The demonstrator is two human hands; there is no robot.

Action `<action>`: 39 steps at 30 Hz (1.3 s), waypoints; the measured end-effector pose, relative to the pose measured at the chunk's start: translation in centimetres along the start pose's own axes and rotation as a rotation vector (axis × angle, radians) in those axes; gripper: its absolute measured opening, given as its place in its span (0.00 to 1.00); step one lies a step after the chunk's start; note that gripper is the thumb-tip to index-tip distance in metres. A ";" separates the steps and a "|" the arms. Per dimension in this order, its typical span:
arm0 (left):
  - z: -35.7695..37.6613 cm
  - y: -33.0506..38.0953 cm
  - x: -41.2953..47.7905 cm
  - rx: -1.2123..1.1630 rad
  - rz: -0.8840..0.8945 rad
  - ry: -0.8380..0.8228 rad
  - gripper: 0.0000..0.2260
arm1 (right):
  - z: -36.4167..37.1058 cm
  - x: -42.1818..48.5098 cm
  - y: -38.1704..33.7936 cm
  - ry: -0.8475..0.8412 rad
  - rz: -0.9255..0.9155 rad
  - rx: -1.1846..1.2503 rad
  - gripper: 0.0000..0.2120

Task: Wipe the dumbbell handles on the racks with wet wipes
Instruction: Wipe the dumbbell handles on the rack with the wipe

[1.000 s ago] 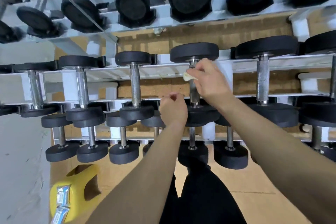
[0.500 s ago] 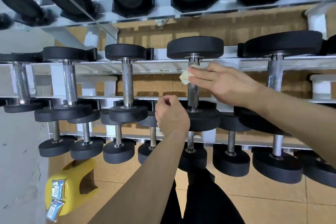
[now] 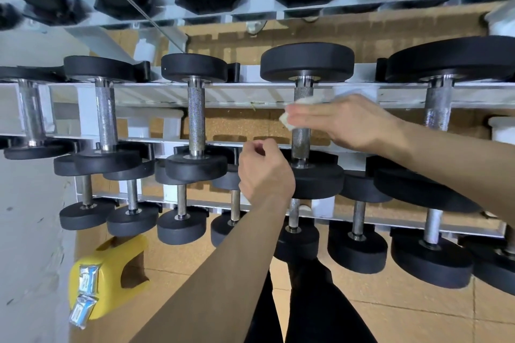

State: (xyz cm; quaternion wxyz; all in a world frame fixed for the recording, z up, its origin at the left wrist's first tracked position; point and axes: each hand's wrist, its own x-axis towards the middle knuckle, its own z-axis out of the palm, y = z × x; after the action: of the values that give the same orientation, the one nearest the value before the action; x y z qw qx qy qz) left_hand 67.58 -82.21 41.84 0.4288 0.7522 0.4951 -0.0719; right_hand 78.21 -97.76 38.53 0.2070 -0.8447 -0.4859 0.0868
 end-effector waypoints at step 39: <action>-0.5 0.3 -0.3 -0.020 0.042 0.015 0.15 | -0.4 -0.2 -1.7 -0.140 -0.183 -0.252 0.35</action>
State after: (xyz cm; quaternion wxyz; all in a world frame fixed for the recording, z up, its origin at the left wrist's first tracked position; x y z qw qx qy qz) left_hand 67.54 -82.10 42.44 0.4339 0.7587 0.4830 -0.0525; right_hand 76.91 -97.30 39.65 0.0722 -0.8081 -0.5810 0.0648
